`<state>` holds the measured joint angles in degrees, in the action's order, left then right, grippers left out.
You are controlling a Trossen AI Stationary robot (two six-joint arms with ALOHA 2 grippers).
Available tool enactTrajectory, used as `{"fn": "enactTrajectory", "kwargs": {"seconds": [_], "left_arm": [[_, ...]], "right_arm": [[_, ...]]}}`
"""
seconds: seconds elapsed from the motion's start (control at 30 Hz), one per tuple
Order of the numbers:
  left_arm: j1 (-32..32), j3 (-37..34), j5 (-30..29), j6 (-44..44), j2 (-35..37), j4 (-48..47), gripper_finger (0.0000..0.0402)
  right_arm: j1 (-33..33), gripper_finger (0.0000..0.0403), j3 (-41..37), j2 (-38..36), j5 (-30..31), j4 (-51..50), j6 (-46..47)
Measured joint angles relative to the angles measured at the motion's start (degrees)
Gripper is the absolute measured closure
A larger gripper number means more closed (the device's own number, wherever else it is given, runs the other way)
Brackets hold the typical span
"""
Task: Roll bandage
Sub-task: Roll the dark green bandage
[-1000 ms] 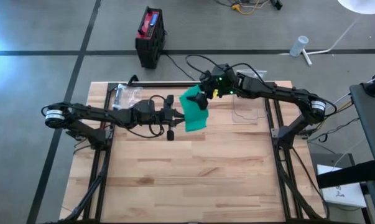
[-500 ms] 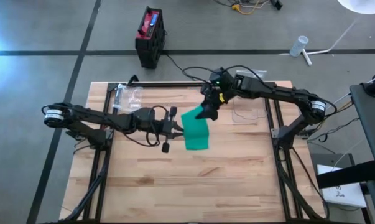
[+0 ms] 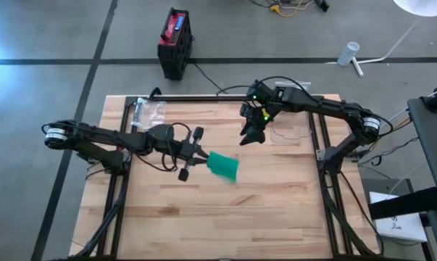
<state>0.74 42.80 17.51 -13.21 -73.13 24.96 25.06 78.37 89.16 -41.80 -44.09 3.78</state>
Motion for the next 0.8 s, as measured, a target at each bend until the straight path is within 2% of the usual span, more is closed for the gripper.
{"fn": "enactTrajectory", "kwargs": {"seconds": [0.17, 0.37, 0.43, 0.63, 0.8], "left_arm": [[0.03, -1.03, 0.01, 2.42, 4.05, -0.17, 0.0401], [0.5, -2.98, -2.03, 6.22, 10.65, -0.15, 0.0401], [0.95, -3.2, -5.6, 8.33, 12.68, -0.14, 0.0401], [2.73, -3.25, -15.48, 10.47, 16.56, -1.21, 0.0401], [4.1, -3.25, -17.06, 12.44, 17.9, -1.56, 0.0401]], "right_arm": [[-0.22, 0.0066, 0.0, -1.93, 1.2, -3.67, -4.91], [-2.13, 0.0066, 0.0, -5.63, 8.99, -1.91, -5.37], [-4.96, 0.0066, -0.26, -7.19, 14.53, 0.26, -5.7], [-18.88, 0.0066, -2.15, -8.39, 32.04, 10.86, -10.05], [-28.44, 0.0066, -2.81, -7.74, 49.6, 16.0, -16.25]]}}
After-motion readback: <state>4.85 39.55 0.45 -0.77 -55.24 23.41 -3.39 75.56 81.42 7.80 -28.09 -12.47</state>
